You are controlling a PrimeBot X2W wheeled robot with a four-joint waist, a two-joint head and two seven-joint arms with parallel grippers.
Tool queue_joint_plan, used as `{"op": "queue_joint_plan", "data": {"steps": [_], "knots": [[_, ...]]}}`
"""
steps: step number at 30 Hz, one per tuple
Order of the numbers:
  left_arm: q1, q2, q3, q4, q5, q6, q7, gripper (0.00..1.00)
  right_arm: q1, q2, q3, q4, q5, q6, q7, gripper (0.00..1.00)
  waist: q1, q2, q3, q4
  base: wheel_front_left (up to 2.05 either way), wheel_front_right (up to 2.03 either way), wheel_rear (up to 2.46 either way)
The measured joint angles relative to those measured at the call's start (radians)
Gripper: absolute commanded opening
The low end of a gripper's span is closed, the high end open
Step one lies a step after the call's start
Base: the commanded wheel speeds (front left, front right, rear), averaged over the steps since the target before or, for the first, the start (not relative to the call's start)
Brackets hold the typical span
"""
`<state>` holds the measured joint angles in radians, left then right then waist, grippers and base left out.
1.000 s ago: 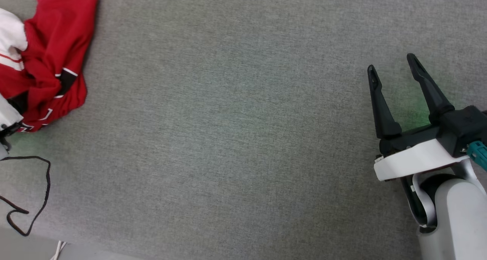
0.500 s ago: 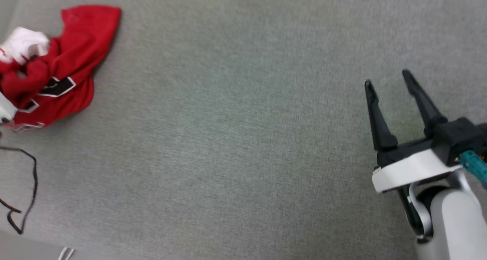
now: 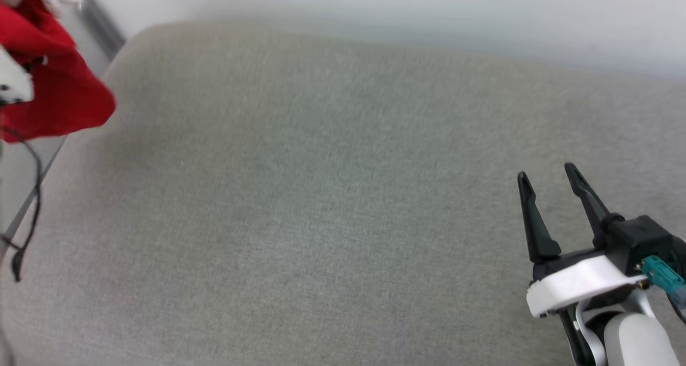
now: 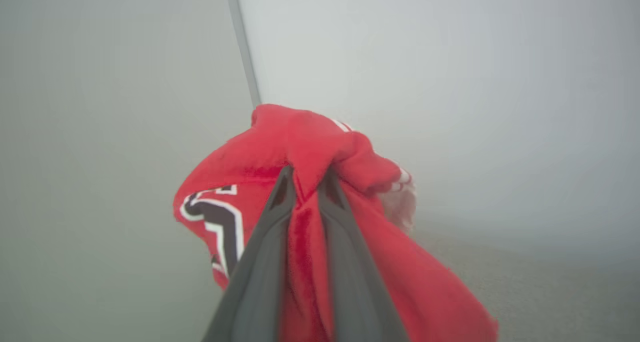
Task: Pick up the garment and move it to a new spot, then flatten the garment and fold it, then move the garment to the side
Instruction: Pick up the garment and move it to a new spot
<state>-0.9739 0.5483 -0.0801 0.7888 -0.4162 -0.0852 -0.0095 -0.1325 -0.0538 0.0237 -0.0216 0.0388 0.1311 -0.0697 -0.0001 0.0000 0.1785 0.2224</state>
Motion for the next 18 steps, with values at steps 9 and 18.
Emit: {"op": "queue_joint_plan", "data": {"steps": [9, 18], "knots": [[0.089, -0.176, -0.077, -0.123, -0.018, -0.005, -0.037, 0.0, 0.074, 0.002, -0.033, 0.002, 0.035, 0.0, 0.014, 1.0, -0.0001, 0.0, -0.107, -0.097, 0.0, 0.0, 0.0], [0.249, -0.374, -0.188, -0.294, -0.075, -0.021, -0.01, 0.0, 0.105, 0.002, -0.043, -0.015, 0.04, 0.0, 0.041, 1.0, 0.0, 0.0, -0.142, -0.24, 0.0, 0.0, 0.0]]}}
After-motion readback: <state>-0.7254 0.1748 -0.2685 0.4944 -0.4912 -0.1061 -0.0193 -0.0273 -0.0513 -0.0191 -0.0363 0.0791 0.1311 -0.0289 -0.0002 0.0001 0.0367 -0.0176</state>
